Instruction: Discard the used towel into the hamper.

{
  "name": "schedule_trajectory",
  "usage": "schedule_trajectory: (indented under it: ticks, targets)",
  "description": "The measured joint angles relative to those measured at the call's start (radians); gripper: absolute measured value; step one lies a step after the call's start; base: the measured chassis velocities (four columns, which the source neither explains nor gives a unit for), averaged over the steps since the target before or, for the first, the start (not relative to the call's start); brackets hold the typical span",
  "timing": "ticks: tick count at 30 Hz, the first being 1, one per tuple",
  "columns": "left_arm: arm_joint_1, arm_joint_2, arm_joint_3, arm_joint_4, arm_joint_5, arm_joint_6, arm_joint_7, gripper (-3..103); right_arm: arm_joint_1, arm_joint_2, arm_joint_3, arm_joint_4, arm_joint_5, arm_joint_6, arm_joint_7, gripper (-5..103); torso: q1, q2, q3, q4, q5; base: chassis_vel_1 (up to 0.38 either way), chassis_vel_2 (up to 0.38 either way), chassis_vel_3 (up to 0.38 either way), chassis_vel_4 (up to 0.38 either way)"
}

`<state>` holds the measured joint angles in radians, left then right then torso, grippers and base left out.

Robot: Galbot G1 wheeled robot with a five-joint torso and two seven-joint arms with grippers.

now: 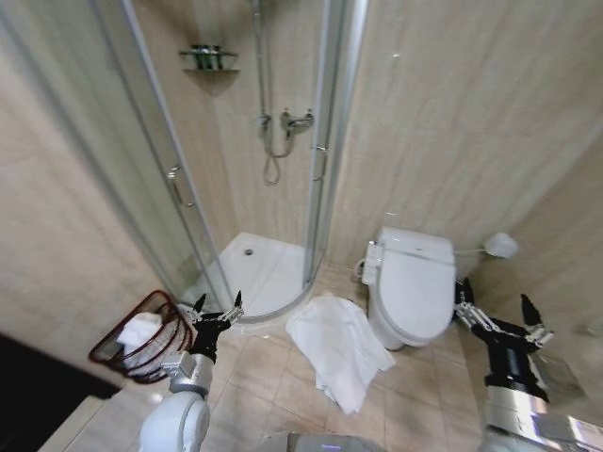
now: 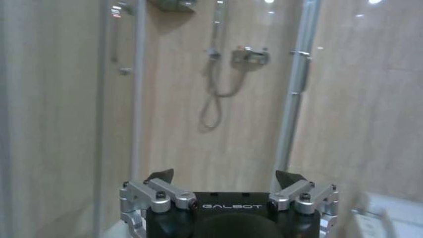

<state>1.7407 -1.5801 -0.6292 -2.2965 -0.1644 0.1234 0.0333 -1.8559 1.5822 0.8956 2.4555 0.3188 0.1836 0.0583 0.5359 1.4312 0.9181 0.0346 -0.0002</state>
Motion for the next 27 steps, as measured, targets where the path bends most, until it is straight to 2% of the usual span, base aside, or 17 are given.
schedule_trajectory:
  ticks: [12, 21, 27]
  targets:
    - [0.0, 0.0, 0.0, 0.0, 0.0, 0.0, 0.0, 100, 0.004, -0.006, -0.046, -0.015, -0.011, 0.027, -0.014, 100, 0.0, 0.0, 0.0, -0.0002, 0.0002, -0.107, -0.12, -0.111, -0.109]
    - [0.0, 0.0, 0.0, 0.0, 0.0, 0.0, 0.0, 100, -0.019, 0.01, -0.037, -0.008, -0.028, 0.042, -0.039, 100, 0.0, -0.001, 0.0, 0.0002, 0.0001, -0.012, -0.012, -0.007, -0.008]
    - [0.0, 0.0, 0.0, 0.0, 0.0, 0.0, 0.0, 100, -0.037, 0.026, -0.03, 0.014, -0.048, 0.067, -0.036, 100, -0.011, -0.025, -0.013, 0.0002, 0.0001, 0.0, 0.0, 0.0, 0.0]
